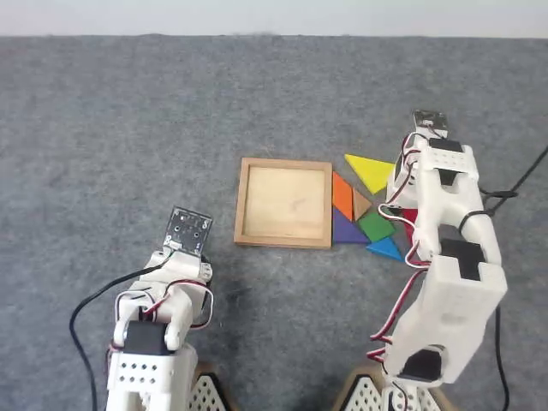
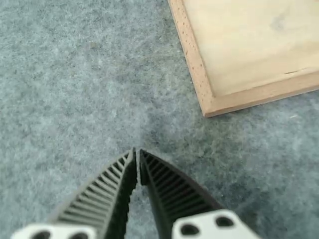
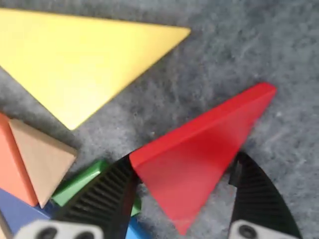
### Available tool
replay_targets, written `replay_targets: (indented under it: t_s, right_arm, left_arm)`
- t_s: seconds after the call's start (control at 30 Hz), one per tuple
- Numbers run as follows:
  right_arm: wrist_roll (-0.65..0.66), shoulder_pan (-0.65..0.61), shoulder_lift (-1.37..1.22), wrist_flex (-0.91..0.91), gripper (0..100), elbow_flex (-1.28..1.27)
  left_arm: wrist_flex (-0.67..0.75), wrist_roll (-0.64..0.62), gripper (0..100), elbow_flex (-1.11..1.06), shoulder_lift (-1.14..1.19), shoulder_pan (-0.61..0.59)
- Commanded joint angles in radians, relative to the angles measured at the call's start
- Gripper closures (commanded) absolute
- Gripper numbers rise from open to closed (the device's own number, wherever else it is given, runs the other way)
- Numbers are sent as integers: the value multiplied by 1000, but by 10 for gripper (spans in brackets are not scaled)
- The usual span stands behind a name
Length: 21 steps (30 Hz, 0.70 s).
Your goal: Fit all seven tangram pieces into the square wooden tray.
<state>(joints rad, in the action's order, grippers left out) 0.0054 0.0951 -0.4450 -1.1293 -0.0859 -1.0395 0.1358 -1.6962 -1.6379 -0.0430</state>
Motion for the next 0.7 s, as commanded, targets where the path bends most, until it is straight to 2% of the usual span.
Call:
replay_targets:
  t_s: [0.0, 0.17, 0.67]
  right_arm:
    - [9, 33, 5, 5, 736, 21]
    - [8, 33, 13, 10, 837, 21]
    - [6, 31, 44, -21, 846, 63]
  left_arm:
    - [-5, -8, 987, 7, -12, -3]
    - [-5, -8, 987, 7, -12, -3]
    - [-5, -8, 987, 7, -12, -3]
